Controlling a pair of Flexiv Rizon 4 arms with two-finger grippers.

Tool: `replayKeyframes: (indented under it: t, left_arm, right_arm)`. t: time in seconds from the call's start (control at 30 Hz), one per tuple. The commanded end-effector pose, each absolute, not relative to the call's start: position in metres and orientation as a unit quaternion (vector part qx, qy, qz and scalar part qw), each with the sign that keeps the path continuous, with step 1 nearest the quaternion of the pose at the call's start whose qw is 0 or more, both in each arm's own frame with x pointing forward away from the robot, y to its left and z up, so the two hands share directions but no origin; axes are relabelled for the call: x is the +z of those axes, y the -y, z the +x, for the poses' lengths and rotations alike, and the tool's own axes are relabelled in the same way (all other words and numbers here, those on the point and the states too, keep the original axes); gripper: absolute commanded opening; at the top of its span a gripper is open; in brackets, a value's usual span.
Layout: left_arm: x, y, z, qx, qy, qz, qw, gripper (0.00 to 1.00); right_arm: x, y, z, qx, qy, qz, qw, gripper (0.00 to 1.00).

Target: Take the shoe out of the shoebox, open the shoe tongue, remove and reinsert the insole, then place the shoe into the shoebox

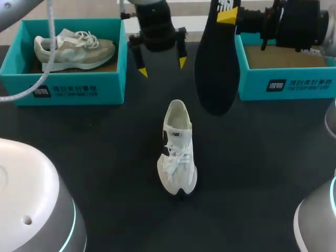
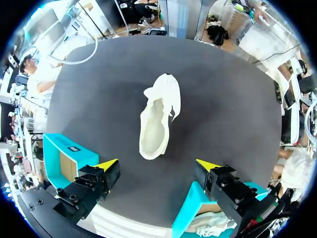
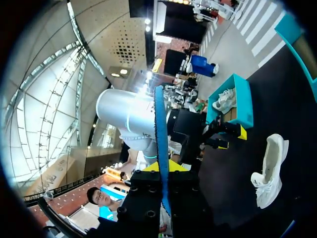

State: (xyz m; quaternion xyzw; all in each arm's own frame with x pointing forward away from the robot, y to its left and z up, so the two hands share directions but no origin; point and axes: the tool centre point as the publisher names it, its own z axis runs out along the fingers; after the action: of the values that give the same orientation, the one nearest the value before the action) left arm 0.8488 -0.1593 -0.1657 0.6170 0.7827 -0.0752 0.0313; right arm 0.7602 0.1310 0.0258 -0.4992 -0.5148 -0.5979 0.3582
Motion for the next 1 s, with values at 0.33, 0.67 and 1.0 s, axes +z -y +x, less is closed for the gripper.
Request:
replayKeyframes:
  t: [0.33, 0.67, 1.0]
  left_arm:
    - [-0.169, 0.155, 0.849, -0.144, -0.774, 0.606, 0.117, 1.00]
    - [-0.153, 0.156, 0.858, -0.231, -0.737, 0.562, 0.297, 1.00]
    - [-0.128, 0.147, 0.860, -0.291, -0.696, 0.540, 0.373, 1.00]
  right_arm:
    - [0.030, -0.137, 0.769, -0.592, 0.520, -0.500, 0.360, 0.00]
    - [0.008, -0.112, 0.801, -0.574, 0.463, -0.569, 0.364, 0.00]
    - [-0.013, -0.122, 0.831, -0.513, 0.461, -0.585, 0.426, 0.00]
